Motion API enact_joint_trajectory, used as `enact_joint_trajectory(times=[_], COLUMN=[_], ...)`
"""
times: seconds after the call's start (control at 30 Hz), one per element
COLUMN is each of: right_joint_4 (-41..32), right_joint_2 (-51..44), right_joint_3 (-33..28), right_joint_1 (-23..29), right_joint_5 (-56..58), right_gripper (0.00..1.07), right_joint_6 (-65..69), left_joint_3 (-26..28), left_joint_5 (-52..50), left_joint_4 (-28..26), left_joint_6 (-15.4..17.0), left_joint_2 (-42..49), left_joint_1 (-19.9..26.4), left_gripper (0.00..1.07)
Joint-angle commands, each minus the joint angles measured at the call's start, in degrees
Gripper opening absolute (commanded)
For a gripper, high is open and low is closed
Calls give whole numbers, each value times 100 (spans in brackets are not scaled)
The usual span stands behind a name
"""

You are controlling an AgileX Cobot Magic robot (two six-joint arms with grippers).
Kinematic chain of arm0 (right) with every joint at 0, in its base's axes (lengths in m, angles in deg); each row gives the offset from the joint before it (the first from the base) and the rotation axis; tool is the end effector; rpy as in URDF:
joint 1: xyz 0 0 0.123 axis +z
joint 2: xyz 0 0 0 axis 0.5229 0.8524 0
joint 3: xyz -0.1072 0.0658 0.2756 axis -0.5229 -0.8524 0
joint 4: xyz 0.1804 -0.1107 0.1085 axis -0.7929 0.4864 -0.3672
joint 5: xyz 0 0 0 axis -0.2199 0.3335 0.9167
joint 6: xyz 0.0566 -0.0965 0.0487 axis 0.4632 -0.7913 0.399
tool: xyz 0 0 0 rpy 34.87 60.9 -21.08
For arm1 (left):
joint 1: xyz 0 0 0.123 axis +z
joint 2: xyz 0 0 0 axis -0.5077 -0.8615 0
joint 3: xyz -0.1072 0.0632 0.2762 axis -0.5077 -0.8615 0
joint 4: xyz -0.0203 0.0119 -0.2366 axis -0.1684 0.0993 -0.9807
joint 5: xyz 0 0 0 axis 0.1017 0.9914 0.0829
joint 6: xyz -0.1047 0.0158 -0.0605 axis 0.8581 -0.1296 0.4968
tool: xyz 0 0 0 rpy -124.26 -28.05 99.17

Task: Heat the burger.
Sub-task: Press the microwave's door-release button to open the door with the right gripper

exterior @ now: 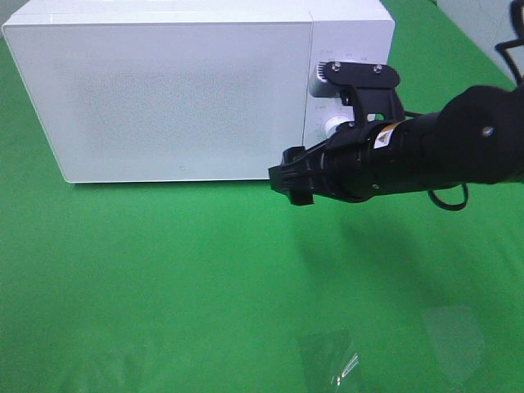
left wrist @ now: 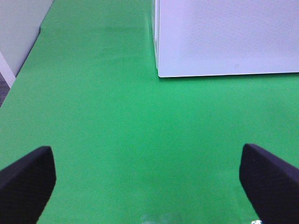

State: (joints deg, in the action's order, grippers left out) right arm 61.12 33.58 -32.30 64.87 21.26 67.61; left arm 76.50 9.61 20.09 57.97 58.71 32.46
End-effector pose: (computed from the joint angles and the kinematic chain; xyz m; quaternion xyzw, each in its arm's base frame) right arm 0.2748 0.1769 0.1951 -0.1534 0.8926 0.1559 0.3943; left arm -0.0072 -0.0094 0.2591 0.0216 0.8448 -0.0125 0.5345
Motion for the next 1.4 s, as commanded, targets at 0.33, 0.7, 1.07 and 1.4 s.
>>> enact_joint_trajectory(times=[0.33, 0.7, 1.07, 1.4], right_joint_4=[859, 2108, 2223, 2252], right_joint_2=[-1576, -3157, -4715, -6240], right_joint_3=[-6, -6, -6, -607], right_joint_1=[-258, -258, -292, -1524], right_joint_5=[2378, 4389, 5260, 5500], right_gripper=[76, 76, 76, 76], right_joint_6=[-63, 991, 1031, 1152], left_joint_3=[-17, -17, -17, -17], left_joint_5=[-23, -23, -23, -23], left_joint_4=[-40, -40, -40, -40], left_joint_6=[11, 11, 11, 11], left_joint_2=[138, 138, 138, 138], left_joint_1=[0, 0, 0, 0], left_gripper=[100, 100, 100, 100])
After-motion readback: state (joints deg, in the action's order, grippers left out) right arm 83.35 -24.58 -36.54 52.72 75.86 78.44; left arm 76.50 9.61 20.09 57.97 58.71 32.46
